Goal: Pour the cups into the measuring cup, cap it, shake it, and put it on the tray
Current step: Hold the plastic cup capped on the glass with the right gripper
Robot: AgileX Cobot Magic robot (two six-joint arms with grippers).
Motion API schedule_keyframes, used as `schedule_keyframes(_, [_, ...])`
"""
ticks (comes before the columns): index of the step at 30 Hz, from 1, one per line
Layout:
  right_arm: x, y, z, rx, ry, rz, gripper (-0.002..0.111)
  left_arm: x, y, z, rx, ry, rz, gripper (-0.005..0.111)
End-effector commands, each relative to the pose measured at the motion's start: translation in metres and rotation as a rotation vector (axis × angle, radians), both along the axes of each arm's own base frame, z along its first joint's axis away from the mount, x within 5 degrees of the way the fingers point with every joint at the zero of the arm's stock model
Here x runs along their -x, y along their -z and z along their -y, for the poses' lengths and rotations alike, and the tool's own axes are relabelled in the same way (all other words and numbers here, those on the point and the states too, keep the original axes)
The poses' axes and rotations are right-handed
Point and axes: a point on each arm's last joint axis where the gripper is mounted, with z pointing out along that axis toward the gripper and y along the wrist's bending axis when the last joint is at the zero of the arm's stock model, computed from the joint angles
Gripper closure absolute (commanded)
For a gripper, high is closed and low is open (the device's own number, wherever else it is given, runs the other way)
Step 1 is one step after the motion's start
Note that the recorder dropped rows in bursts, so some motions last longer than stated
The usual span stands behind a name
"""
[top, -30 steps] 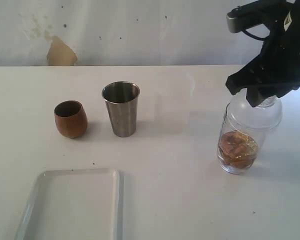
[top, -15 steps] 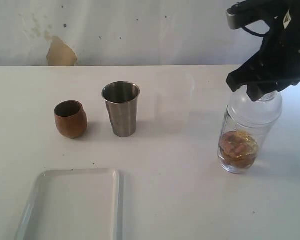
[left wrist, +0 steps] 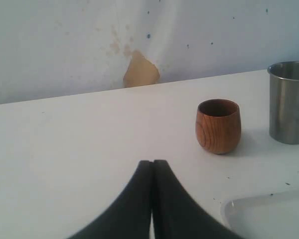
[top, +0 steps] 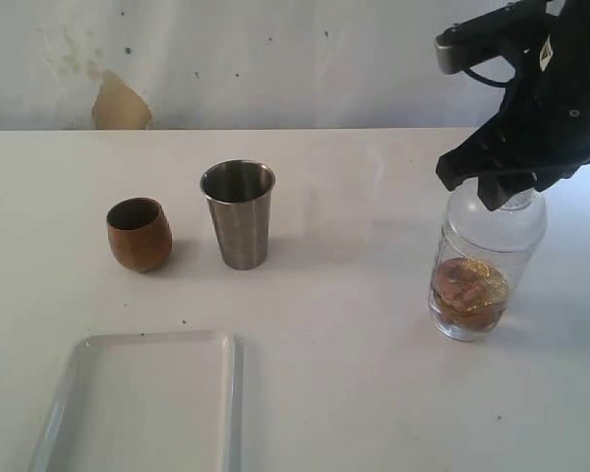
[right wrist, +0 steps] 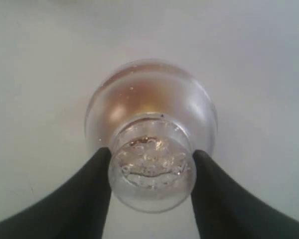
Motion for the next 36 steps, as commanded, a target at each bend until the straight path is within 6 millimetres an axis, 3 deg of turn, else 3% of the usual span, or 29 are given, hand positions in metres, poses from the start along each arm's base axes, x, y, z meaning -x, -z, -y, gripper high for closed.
schedule_keyframes(1, [-0.002, 0.0, 0.0, -0.005, 0.003, 0.008, 0.108, 0.0, 0.002, 0.0, 0.013, 0.0, 0.0, 0.107])
schedule_keyframes(10, [-0.008, 0.011, -0.003, -0.01, 0.002, -0.038, 0.106, 0.0, 0.002, 0.0, 0.013, 0.0, 0.0, 0.107])
schedule_keyframes(13, [-0.008, 0.011, -0.003, -0.01, 0.002, -0.038, 0.097, 0.0, 0.002, 0.0, 0.013, 0.0, 0.0, 0.107])
schedule_keyframes(20, [-0.008, 0.011, -0.002, -0.005, -0.001, -0.037, 0.062, 0.0, 0.002, 0.0, 0.013, 0.0, 0.0, 0.107])
schedule_keyframes(25, [-0.008, 0.011, -0.002, -0.001, -0.006, -0.037, 0.05, 0.0, 0.002, 0.0, 0.013, 0.0, 0.0, 0.107])
schedule_keyframes(36, [-0.01, 0.009, 0.002, 0.046, 0.011, -0.007, 0.047, 0.0, 0.002, 0.0, 0.013, 0.0, 0.0, 0.107])
